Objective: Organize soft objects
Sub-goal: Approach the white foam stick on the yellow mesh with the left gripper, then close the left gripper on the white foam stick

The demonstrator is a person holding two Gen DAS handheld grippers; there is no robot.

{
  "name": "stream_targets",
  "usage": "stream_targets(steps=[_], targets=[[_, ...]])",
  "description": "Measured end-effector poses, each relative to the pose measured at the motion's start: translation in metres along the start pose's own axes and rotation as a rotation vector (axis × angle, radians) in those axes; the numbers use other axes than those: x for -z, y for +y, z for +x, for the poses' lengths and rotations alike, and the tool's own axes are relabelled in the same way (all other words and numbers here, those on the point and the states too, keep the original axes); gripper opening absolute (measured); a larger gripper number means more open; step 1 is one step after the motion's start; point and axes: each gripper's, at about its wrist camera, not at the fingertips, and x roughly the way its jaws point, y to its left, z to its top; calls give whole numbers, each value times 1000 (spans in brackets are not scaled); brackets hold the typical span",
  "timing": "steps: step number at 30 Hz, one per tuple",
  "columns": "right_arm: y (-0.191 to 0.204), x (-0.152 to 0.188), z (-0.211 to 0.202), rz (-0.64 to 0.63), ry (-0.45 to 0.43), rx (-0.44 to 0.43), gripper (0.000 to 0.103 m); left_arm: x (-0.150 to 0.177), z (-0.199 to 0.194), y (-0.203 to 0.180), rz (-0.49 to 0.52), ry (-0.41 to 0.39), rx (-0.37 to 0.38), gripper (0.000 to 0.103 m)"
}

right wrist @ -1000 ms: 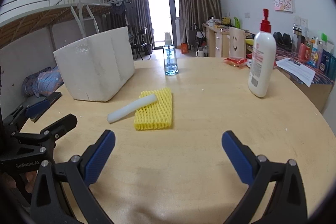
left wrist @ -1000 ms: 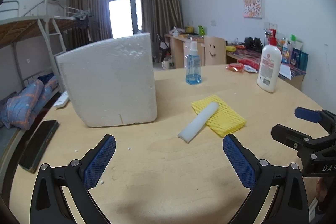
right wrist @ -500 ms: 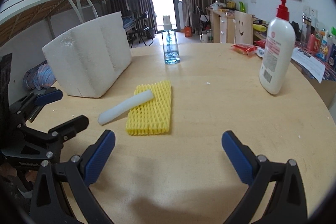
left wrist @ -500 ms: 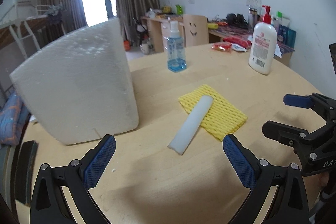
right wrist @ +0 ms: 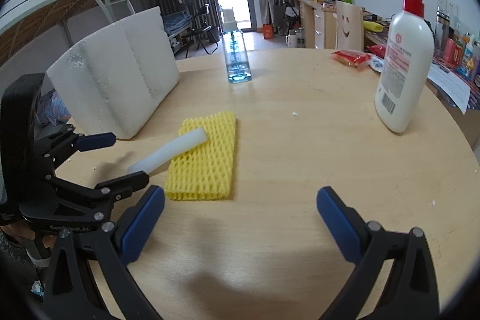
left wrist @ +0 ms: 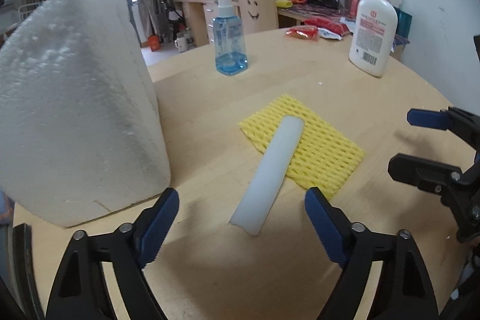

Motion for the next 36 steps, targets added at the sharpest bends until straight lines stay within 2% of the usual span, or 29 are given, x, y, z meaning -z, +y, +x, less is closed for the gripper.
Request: stream_targets(steps=[4,6,9,14,20,27,30,36], targets=[[3,-2,7,-18,23,9,96,0,6,2,11,2,22,75],[4,-2,11,-29,35,19,93,-1,8,3,17,10,27,61],[4,-2,13,-20,42,2,92,0,13,5,17,35,37,53],[3,-4,11,-17,43,4,92,1,14,5,25,25,53,51],[4,-5,14,-19,51,-5,92,1,12,0,42,23,105,29],[12,-7,14,-38,50,-10,92,4,10,0,50,23,121,29],[16,-9,18,-50,58,-6,92,6,9,0,50,20,115,23],[23,-11,28,-65,88,8,92,9,4,6,5,4,124,18]])
